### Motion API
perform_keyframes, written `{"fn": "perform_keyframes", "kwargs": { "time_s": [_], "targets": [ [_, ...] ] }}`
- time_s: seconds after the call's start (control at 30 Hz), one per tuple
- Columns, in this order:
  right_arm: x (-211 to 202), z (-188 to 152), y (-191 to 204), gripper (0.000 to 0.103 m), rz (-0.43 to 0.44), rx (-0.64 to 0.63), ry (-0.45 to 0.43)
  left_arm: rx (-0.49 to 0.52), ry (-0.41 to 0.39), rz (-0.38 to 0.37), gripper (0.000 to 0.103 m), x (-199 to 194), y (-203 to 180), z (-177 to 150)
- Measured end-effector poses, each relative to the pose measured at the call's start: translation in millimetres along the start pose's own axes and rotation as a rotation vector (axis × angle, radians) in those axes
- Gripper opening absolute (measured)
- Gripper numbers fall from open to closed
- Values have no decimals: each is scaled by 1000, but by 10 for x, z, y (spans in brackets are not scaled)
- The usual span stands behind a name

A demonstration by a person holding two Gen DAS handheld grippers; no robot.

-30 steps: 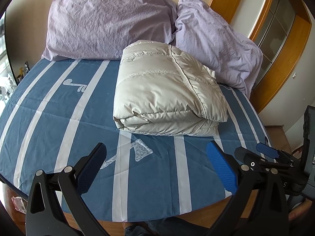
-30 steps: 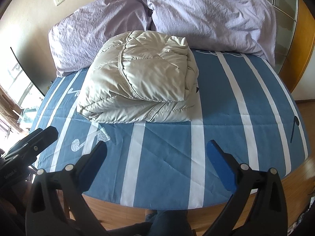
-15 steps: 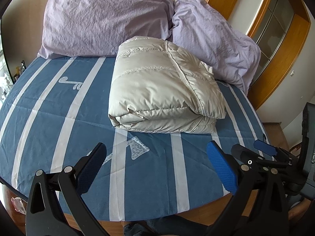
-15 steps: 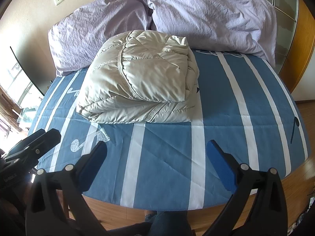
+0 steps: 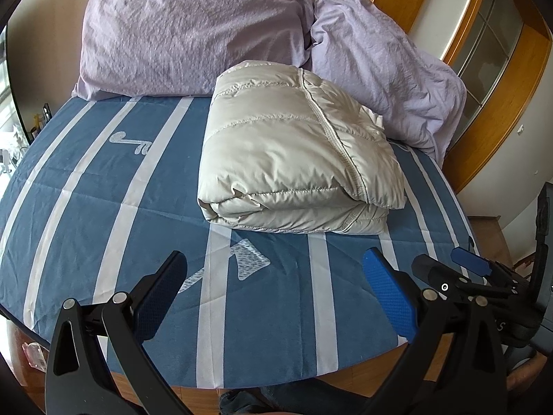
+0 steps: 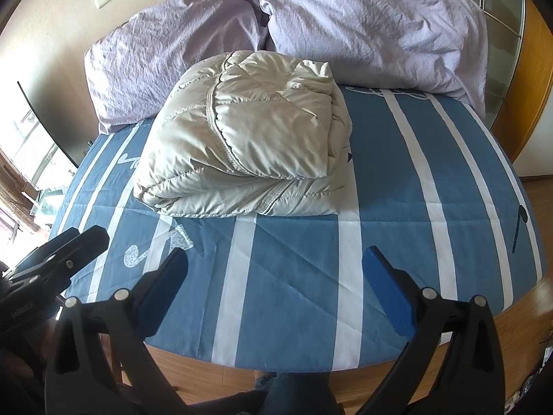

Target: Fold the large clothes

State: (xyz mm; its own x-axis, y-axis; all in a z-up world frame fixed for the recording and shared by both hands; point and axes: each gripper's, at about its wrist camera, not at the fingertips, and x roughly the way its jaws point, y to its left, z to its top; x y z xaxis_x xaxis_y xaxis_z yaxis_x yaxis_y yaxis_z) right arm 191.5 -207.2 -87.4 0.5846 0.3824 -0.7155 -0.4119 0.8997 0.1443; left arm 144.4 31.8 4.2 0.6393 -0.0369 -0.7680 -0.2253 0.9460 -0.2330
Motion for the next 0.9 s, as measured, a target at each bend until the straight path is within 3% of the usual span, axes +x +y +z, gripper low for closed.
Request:
{"fn": "perform_keyframes", "kwargs": {
  "time_s": [0.9],
  "targets": [
    [31,12,21,101,2,-11,3,-10,4,4,102,31,44,30]
  ]
}}
